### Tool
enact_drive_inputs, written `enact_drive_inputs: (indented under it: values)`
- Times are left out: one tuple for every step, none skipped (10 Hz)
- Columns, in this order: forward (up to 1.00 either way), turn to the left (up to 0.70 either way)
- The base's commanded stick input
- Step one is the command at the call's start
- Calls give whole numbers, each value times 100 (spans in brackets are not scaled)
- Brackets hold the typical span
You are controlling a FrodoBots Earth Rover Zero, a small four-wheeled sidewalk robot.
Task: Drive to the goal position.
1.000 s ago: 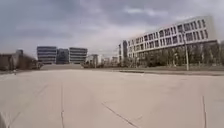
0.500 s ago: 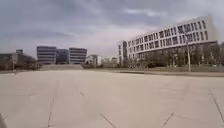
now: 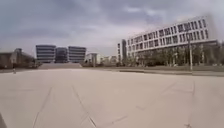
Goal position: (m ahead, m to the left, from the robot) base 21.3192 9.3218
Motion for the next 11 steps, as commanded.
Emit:
enact_drive_inputs:
  values:
    - [70, 0]
    - [70, 0]
    - [70, 0]
    - [70, 0]
    - [70, 0]
    - [70, 0]
    - [70, 0]
    - [70, 0]
    - [70, 0]
    - [70, 0]
    - [70, 0]
